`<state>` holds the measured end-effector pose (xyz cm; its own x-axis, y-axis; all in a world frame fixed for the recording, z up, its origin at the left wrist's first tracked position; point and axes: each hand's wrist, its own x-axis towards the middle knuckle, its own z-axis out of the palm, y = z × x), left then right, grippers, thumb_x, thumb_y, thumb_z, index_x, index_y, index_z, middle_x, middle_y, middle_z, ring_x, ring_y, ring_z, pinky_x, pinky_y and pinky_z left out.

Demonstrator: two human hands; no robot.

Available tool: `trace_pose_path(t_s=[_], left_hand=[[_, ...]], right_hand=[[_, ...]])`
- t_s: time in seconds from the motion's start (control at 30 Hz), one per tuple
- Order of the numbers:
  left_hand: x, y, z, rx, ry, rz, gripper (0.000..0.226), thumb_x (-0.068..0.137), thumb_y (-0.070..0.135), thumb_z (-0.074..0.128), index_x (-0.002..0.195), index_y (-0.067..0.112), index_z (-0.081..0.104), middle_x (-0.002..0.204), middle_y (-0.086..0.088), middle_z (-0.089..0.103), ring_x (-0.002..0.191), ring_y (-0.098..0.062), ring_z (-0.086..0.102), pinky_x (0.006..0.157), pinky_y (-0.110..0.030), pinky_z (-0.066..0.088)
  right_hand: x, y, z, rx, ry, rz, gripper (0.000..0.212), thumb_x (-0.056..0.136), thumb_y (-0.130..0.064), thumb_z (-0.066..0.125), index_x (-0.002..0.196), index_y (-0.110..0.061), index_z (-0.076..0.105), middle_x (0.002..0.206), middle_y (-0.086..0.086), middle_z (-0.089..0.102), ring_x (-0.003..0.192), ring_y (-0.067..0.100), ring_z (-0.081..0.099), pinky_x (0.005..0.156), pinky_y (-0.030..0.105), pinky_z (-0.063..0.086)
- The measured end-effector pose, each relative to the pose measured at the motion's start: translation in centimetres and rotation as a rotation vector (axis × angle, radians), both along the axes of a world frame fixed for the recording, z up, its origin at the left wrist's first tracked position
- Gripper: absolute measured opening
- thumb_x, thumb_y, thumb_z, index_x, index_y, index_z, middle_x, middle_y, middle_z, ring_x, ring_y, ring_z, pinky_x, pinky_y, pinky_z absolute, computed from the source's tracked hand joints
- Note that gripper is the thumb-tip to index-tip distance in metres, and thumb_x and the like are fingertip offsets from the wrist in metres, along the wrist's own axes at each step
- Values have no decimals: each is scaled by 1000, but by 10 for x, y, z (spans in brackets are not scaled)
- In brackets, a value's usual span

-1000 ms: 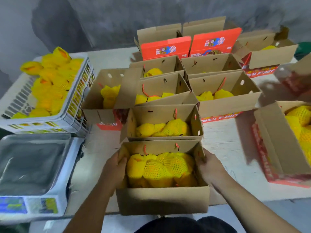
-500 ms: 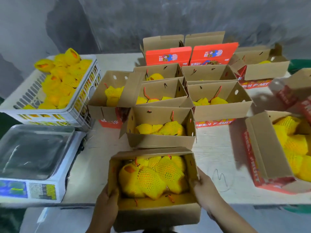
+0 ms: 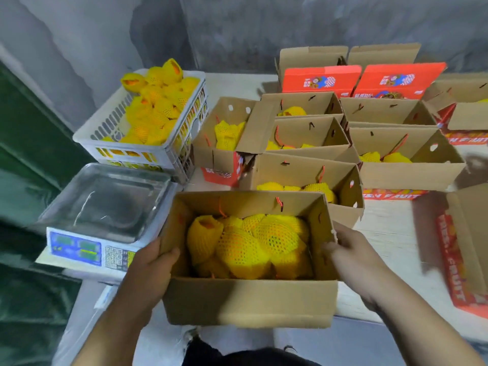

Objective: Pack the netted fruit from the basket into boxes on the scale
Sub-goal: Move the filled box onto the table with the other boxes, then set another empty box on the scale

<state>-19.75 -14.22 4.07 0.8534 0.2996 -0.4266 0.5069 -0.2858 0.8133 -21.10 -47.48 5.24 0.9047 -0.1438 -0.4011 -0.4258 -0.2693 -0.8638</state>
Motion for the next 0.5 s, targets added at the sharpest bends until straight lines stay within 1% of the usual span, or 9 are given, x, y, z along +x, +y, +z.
trace_pose_path(t_s=[0.03,0.13,0.23,0.3,0.37,0.4,0.43,0.47,0.5], left_hand=[[5,17,6,-5,-22,27,23,102,19,63,112,35,76,104,2,77,105,-28,69,94,-51,56],[26,71,23,18,-93,78,27,90,20,67,92,45,77,94,-2,76,96,-31,70,87,-52,56],[56,140,35,9,-140,-1,43,94,6,59,97,45,78,86,0,79,83,-31,75,77,-51,58],[83,190,42,14,-161,-49,42,92,4,56,99,39,77,83,-3,78,71,-28,72,66,-43,55],[113,238,44,32,-177,-79,41,92,3,54,99,36,78,79,-6,76,64,-21,66,62,-39,51],[127,259,46,29,-184,-86,43,93,3,54,100,37,78,80,-8,76,65,-21,66,64,-39,51],[141,277,47,20,-191,-92,45,94,4,53,99,40,79,82,-11,76,67,-23,65,65,-41,51],[156,293,49,12,-187,-100,45,95,5,53,97,43,78,83,-13,75,68,-25,64,65,-41,51],[169,309,48,19,-177,-107,45,96,8,53,95,46,77,82,-13,74,67,-25,64,63,-41,51]], right_hand=[[7,14,11,27,-12,28,52,94,5,50,115,-37,73,87,-18,75,82,3,68,65,18,51],[31,63,37,70,-65,109,47,95,5,52,119,-30,72,74,-9,74,66,6,68,60,17,50],[59,123,48,124,-128,123,45,96,11,48,114,-24,71,62,-8,69,51,3,62,49,11,46],[81,170,51,155,-148,122,46,98,9,48,116,-26,72,71,-3,74,59,8,68,52,15,51],[107,215,44,158,-145,96,47,99,6,49,121,-29,70,83,-6,78,69,7,73,56,19,56],[119,237,40,146,-131,88,47,100,4,50,126,-32,67,91,-7,80,78,9,76,62,26,61],[132,260,37,141,-118,73,47,101,0,51,130,-34,64,98,-5,80,88,17,77,72,38,65],[144,281,33,149,-101,57,46,102,-2,52,132,-35,62,102,-1,80,94,27,76,82,51,64],[156,300,27,152,-79,50,45,102,-3,52,132,-35,62,102,4,79,94,35,75,87,56,60]])
